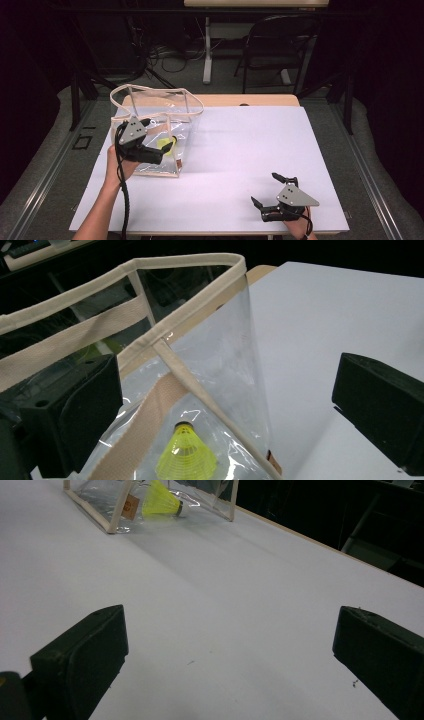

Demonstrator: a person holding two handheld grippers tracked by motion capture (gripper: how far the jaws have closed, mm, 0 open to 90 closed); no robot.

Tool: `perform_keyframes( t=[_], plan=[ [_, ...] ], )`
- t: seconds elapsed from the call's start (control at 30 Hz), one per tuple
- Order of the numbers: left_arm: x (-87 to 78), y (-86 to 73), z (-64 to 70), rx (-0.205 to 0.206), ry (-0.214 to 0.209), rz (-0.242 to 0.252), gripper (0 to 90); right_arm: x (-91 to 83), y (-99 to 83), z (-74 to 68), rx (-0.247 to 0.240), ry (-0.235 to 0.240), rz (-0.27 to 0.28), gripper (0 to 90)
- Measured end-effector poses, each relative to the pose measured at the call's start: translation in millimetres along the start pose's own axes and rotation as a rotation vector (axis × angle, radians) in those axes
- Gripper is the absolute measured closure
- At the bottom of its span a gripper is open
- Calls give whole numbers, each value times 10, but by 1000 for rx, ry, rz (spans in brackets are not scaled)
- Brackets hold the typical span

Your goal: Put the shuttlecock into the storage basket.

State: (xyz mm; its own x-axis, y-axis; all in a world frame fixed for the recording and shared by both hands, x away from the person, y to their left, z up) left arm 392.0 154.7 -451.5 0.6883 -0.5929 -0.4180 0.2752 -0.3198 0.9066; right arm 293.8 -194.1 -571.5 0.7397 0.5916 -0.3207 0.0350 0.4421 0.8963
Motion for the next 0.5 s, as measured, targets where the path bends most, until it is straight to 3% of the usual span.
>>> perform_keyframes(
  t=[0.5],
  plan=[
    [-160,-182,146,7,-4,37,0,-3,1,-3,1,0,1,9]
  ],
)
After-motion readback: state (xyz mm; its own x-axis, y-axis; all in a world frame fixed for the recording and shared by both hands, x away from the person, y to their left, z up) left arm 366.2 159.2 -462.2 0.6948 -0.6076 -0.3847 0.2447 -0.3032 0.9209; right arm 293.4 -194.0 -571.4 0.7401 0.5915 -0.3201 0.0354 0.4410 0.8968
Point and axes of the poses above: each handheld gripper's, and its own axes: x roughly forward along the jaws, y roughly out of its top, z roughly to its right, the point moved 7 cm from there along x, roughly forward along the jaws, and after that the axes turned 8 degrees about -x, right-handed, at the moved point
